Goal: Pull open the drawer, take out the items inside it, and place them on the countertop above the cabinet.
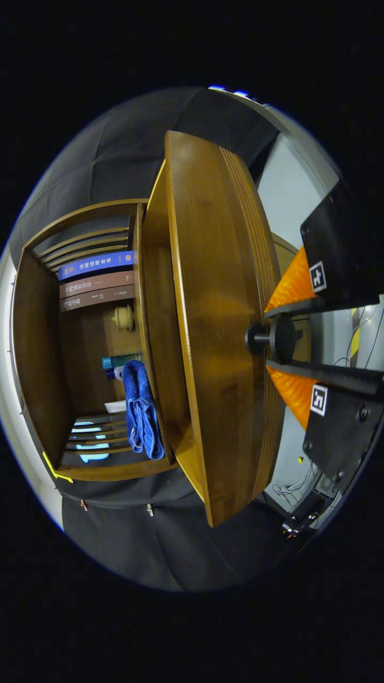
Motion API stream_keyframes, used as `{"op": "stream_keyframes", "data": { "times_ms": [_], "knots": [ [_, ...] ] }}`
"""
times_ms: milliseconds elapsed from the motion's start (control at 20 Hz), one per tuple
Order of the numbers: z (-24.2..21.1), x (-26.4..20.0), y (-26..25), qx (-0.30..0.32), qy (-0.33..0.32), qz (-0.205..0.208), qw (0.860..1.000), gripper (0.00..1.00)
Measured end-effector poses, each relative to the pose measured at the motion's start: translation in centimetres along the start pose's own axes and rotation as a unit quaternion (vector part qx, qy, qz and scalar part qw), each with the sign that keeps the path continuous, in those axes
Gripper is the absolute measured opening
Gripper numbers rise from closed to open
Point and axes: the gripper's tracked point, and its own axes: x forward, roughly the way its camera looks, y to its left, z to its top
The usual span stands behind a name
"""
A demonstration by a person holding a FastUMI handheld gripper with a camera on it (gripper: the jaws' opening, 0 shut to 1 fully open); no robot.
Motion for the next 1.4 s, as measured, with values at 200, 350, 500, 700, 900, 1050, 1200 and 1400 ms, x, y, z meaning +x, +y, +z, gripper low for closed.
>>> {"op": "stream_keyframes", "data": {
  "times_ms": [200,350,500,700,900,1050,1200,1400],
  "knots": [
    [-0.5,-2.3,-1.3,0.003,0.015,-0.013,1.0,0.98],
    [1.7,-5.1,-1.6,0.008,0.016,0.001,1.0,1.0],
    [6.0,-7.6,-1.7,-0.013,0.016,0.012,1.0,0.99],
    [11.9,-7.6,0.1,-0.008,0.036,0.069,0.997,0.99],
    [15.9,-2.6,0.6,0.01,0.084,0.057,0.995,0.99],
    [15.1,3.3,-0.1,-0.023,0.143,0.017,0.989,0.99],
    [12.3,7.9,1.6,-0.028,0.213,0.015,0.976,0.98],
    [8.6,11.9,1.8,-0.043,0.271,-0.011,0.962,0.92]
  ]
}}
